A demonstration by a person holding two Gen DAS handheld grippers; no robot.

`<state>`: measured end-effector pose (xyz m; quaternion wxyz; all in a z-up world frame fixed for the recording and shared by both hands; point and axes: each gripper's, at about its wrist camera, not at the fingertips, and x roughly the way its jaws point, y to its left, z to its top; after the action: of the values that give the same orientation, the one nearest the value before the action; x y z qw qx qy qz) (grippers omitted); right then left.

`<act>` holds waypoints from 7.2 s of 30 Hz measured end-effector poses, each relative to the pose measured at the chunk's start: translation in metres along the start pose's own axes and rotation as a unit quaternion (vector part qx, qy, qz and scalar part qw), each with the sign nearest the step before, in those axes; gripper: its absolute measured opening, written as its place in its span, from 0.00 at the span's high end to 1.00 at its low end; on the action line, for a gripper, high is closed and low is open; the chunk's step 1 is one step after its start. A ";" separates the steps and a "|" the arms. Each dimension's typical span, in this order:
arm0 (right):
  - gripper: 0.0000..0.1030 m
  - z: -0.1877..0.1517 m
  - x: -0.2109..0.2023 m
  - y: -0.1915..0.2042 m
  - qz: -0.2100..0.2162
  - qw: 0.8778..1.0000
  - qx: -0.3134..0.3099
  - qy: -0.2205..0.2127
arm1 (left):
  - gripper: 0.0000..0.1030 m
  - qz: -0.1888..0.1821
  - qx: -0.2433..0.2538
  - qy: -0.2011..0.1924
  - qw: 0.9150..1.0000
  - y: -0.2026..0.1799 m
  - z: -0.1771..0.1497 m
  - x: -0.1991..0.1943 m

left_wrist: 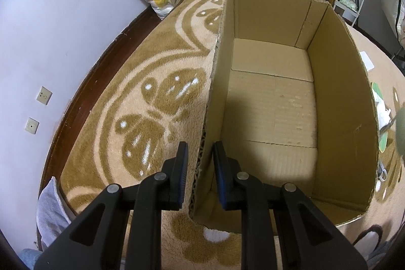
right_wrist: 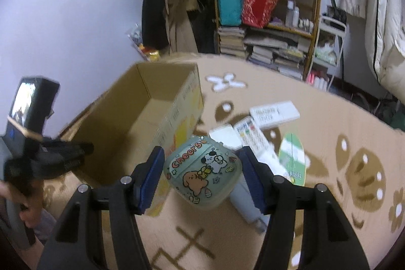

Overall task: Organize rigid objects
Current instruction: 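Grasp the cartoon tin with the right tool and drop it into the box, then move the right tool back to the items and grasp the white power bank, then carry the white power bank over the box and release it inside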

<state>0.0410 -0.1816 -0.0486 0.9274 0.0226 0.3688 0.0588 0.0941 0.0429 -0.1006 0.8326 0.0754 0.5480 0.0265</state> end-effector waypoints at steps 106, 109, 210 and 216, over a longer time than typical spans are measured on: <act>0.39 -0.036 0.097 -0.107 -0.091 0.978 0.154 0.104 | 0.84 0.009 0.011 0.008 1.000 -0.004 0.001 0.008; 0.39 -0.037 0.103 -0.111 -0.087 0.976 0.168 0.111 | 0.83 0.009 0.011 0.008 1.000 -0.004 0.001 0.007; 0.43 0.030 0.065 0.042 0.092 0.992 0.073 0.049 | 0.82 0.021 0.020 0.004 1.000 -0.007 0.000 0.008; 0.43 0.030 0.055 0.037 0.083 0.993 0.076 0.025 | 0.82 0.022 0.021 0.002 1.000 -0.007 0.000 0.009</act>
<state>0.0981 -0.1377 -0.0612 0.9053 0.1220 0.3925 0.1074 0.0969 0.0376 -0.1098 0.8287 0.1048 0.5488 0.0332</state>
